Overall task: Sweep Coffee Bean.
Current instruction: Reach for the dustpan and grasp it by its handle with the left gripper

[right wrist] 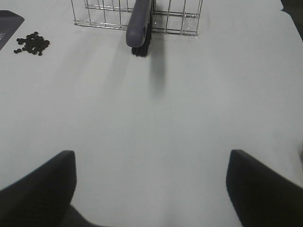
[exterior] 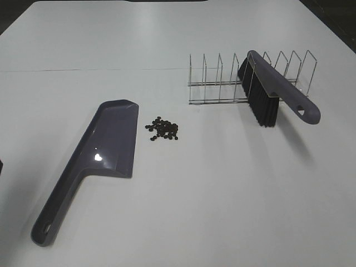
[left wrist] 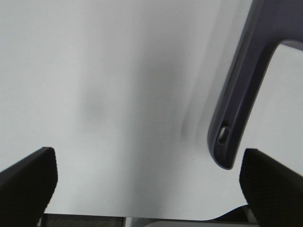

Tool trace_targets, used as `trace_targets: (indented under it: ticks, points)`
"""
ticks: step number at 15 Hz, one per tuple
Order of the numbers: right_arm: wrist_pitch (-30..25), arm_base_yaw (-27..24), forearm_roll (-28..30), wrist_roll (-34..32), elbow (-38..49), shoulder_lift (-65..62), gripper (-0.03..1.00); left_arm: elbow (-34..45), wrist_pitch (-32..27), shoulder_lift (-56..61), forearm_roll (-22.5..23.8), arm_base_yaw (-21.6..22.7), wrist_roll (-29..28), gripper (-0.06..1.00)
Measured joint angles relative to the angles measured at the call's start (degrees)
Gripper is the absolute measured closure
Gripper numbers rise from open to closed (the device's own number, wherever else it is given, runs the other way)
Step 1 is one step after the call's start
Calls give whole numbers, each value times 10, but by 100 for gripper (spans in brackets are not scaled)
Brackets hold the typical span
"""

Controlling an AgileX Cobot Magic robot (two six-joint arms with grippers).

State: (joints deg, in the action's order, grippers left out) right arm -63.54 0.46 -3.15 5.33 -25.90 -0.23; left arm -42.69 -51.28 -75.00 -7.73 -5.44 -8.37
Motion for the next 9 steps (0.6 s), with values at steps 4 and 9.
trace_targets:
  ticks: [4, 9]
  points:
    - [0, 0, 10, -14, 0, 0, 21, -38, 16, -96, -28, -15, 18, -3]
    - [0, 0, 21, -28, 0, 0, 21, -109, 36, -209, -28, -112, -11, -3]
